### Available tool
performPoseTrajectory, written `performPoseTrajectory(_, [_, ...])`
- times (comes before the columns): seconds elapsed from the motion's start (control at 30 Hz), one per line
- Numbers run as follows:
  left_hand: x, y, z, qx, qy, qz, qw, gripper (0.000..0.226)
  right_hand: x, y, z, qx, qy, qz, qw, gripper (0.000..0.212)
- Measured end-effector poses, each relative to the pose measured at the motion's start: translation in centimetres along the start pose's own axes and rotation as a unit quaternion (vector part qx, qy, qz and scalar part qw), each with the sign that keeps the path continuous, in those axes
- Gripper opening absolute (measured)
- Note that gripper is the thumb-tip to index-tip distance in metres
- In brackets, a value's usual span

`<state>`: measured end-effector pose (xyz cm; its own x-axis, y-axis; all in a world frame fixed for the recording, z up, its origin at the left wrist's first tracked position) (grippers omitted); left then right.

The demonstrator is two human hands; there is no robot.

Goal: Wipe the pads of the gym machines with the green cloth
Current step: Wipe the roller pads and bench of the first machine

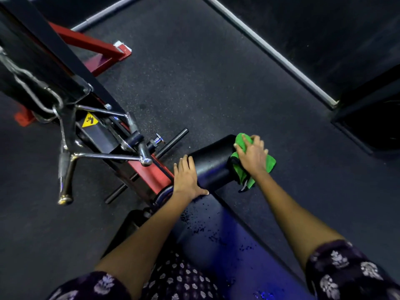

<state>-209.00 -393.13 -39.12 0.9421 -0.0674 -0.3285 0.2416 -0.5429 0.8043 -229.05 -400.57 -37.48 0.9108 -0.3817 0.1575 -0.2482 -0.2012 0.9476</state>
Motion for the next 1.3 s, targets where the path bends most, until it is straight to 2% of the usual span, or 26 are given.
performPoseTrajectory(0.1, [-0.4, -0.9, -0.5, -0.012, 0.008, 0.033, 0.999, 0.129, 2.4, -0.8, -1.7, -0.024, 0.029, -0.041, 0.998, 0.052])
performPoseTrajectory(0.17, [-0.9, -1.1, -0.7, -0.011, 0.012, 0.068, 0.998, 0.126, 4.6, -1.7, -4.1, -0.029, 0.100, -0.040, 0.994, 0.051])
performPoseTrajectory(0.23, [-1.3, -1.3, -0.8, -0.007, 0.013, 0.096, 0.995, 0.123, 6.3, -2.6, -6.9, -0.003, 0.162, -0.020, 0.987, 0.048])
performPoseTrajectory(0.3, [-1.1, -1.4, -0.7, -0.021, 0.008, 0.090, 0.996, 0.121, 6.7, -2.8, -9.1, 0.001, 0.221, 0.005, 0.975, 0.045])
performPoseTrajectory(0.4, [0.3, -0.4, 0.0, -0.046, -0.033, 0.049, 0.997, 0.118, 4.7, -2.6, -8.6, -0.012, 0.308, -0.049, 0.950, 0.048])
performPoseTrajectory(0.43, [0.7, 0.3, 0.4, -0.047, -0.052, 0.029, 0.997, 0.115, 3.3, -2.2, -7.2, -0.016, 0.277, -0.058, 0.959, 0.048])
performPoseTrajectory(0.5, [1.6, 1.7, 1.4, -0.042, -0.076, -0.045, 0.995, 0.107, 0.3, -1.4, -3.7, -0.004, 0.103, -0.027, 0.994, 0.049])
performPoseTrajectory(0.53, [1.9, 2.2, 2.0, -0.034, -0.083, -0.081, 0.993, 0.103, -0.5, -0.9, -2.5, -0.006, 0.022, 0.008, 1.000, 0.050])
performPoseTrajectory(0.57, [2.2, 2.5, 2.3, -0.020, -0.084, -0.104, 0.991, 0.102, -0.2, -0.8, -2.1, -0.007, -0.006, 0.016, 1.000, 0.051])
performPoseTrajectory(0.6, [2.4, 2.8, 2.6, -0.005, -0.085, -0.117, 0.989, 0.103, 0.9, -0.9, -2.3, -0.006, 0.005, -0.001, 1.000, 0.051])
performPoseTrajectory(0.7, [2.9, 2.9, 2.8, 0.028, -0.080, -0.144, 0.986, 0.111, 6.0, -2.3, -5.7, -0.010, 0.138, -0.043, 0.989, 0.048])
performPoseTrajectory(0.77, [3.1, 2.9, 2.8, 0.035, -0.083, -0.167, 0.982, 0.114, 7.9, -3.5, -9.1, -0.012, 0.196, -0.037, 0.980, 0.049])
performPoseTrajectory(0.93, [3.9, 1.7, 1.8, 0.045, -0.052, -0.238, 0.969, 0.131, 6.7, -3.9, -11.6, -0.047, 0.295, -0.019, 0.954, 0.048])
performPoseTrajectory(0.97, [3.9, 1.3, 1.7, 0.050, -0.045, -0.235, 0.970, 0.129, 5.8, -3.8, -10.6, -0.050, 0.275, -0.023, 0.960, 0.049])
performPoseTrajectory(1.03, [3.5, 1.1, 1.8, 0.049, -0.038, -0.212, 0.975, 0.116, 4.3, -2.7, -7.9, -0.044, 0.158, 0.006, 0.986, 0.045])
performPoseTrajectory(1.1, [3.6, 1.2, 2.1, 0.039, -0.028, -0.227, 0.973, 0.098, 4.2, -2.6, -6.1, -0.011, 0.047, 0.054, 0.997, 0.044])
performPoseTrajectory(1.13, [3.8, 1.3, 2.3, 0.028, -0.024, -0.237, 0.971, 0.089, 4.8, -2.8, -6.0, -0.009, 0.041, 0.050, 0.998, 0.045])
performPoseTrajectory(1.3, [5.3, 2.1, 3.4, -0.023, 0.024, -0.278, 0.960, 0.054, 7.7, -4.1, -11.1, -0.018, 0.230, -0.007, 0.973, 0.048])
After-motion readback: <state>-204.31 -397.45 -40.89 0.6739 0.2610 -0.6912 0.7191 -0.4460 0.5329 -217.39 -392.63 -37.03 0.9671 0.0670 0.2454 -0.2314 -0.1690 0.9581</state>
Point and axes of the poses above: each hand's wrist, its own z-axis towards the middle knuckle, its own y-axis out of the back of the hand, x = y × z, the point moved 5 cm from there along z, towards the middle knuckle, and after that the axes turned 10 degrees about -y, right-handed, at the moved point
